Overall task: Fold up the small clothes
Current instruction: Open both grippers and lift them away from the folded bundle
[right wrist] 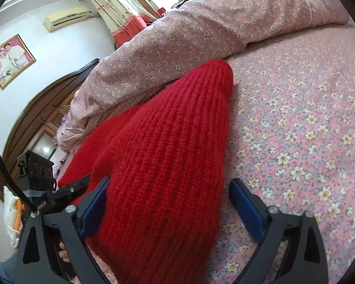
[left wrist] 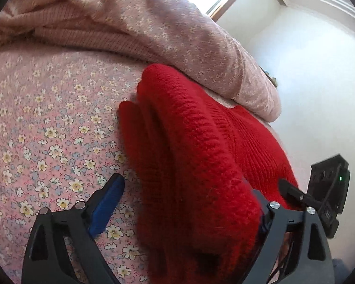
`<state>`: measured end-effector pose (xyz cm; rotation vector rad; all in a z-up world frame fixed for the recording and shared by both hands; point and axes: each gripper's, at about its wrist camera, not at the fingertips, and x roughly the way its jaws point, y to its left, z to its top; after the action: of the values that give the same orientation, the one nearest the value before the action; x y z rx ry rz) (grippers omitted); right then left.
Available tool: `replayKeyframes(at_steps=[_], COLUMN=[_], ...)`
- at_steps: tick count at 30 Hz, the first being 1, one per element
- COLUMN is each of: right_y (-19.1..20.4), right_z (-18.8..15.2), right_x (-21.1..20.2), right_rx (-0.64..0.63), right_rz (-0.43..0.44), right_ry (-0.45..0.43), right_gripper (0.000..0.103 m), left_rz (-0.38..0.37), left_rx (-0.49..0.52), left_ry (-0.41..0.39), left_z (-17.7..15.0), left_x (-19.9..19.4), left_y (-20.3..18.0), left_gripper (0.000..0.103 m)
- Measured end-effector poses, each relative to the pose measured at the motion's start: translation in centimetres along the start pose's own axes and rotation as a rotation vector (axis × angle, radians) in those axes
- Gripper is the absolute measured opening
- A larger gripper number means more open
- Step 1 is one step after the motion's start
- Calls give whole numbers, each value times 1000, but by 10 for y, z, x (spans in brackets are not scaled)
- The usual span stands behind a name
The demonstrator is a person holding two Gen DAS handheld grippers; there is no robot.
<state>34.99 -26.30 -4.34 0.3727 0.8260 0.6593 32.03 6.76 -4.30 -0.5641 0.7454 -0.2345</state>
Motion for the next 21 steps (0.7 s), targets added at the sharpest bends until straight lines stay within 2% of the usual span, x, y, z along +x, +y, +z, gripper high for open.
replayKeyframes(at_steps=[2,5,8,11,16,18,21], right_y=[9,22,46,70,118,135,149], right_z=[-2,-3,-4,-13,-38,-48,-58], right_x=[-12,-30,-58,-89,-139,-153,-165], right_rx=[-22,-48,-75,-130,-317,-405,-458], right_rz=[-54,-49,-44,-42,-76,-113,-137], right_ry=[-40,-72,-134,-233,-411,-450,-491], right_gripper=[103,103,103,103,103,103,103], left_rz=[64,146,220,273,270,260,233], left_rx=[4,-14,58,159,308,363,415], left_ry=[19,22,-62,-152,-274,-330,-373], left_z=[0,2,3,4,3,-7,-18], left_x=[-6,-31,-70,-113,-170,-187,-194], left_y=[-5,-19,-43,-75,-120,-129,-137], left_gripper=[89,88,89,91,98,98,98])
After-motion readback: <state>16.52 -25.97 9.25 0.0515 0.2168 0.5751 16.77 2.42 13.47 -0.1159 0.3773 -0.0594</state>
